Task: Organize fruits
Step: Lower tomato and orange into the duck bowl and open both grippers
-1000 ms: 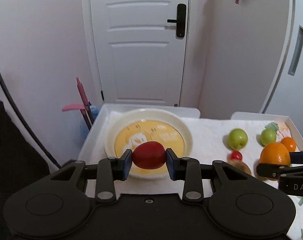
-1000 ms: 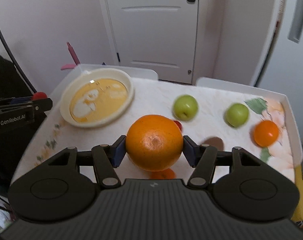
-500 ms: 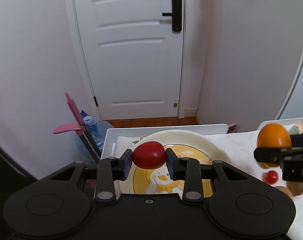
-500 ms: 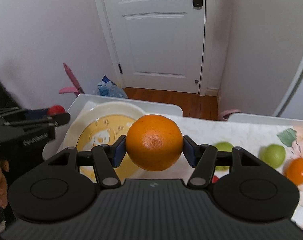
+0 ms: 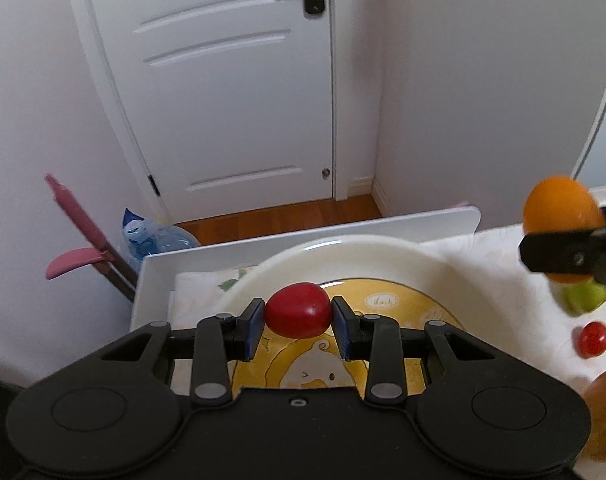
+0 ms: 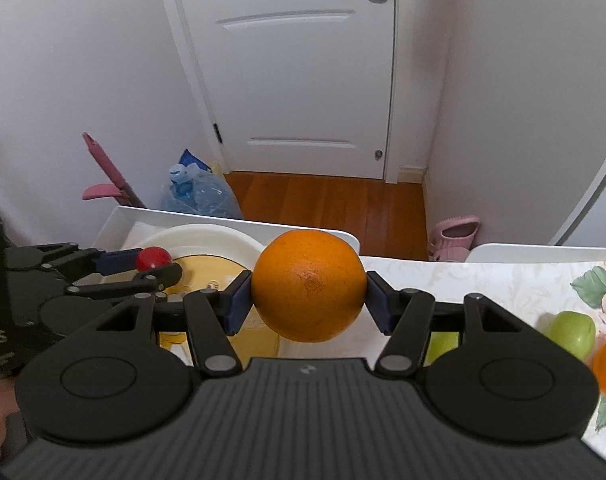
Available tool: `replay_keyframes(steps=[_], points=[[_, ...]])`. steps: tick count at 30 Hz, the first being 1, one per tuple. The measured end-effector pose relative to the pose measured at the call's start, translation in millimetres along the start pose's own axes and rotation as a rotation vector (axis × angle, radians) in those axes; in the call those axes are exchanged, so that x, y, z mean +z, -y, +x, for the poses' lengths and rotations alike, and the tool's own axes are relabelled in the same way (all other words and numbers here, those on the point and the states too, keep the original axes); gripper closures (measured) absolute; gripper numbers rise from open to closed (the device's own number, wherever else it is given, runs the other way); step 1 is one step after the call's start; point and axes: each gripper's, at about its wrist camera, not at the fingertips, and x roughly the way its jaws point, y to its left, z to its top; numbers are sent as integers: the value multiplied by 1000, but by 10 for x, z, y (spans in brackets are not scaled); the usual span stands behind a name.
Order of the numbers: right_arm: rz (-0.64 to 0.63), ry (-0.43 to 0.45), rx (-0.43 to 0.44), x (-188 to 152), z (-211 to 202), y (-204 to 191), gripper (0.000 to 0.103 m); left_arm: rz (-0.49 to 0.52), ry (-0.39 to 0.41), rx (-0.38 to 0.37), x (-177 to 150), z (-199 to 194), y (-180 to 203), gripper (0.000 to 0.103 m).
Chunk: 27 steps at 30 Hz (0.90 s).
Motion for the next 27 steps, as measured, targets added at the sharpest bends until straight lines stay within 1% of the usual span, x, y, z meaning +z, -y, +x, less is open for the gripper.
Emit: replay_keyframes(steps=[2,4,5,6,7,9,13,16,21,27], points=[[2,-3,-5,12,12,18,29,7,-1,-4,2,36,5,62],[3,-4,-7,17,12,25,29,7,13,-6,-3,9,2,40],[5,-4,-6,20,8,25,29,6,24,-5,0,-15,-6,18],[6,-4,-6,21,7,11,29,8,43,3,2,-57,-23,11],[5,-4,-4,31,5,4,29,13,58,9,-3,-102,-26,11],[-2,-2,2,54,0,-13,29,17,58,18,-17,-182,-45,11],[-26,0,23,107,-13,-86,29,-26,59,19,-55,-357,-129,10],[-47,-4,46,150,28,-171,29,-45,55,46,-102,-476,-167,10],[-85,-31,69,194,220,-352,29,-87,48,78,-196,-644,-242,9],[-127,-61,94,139,512,-569,29,-104,43,115,-340,-758,-368,9]])
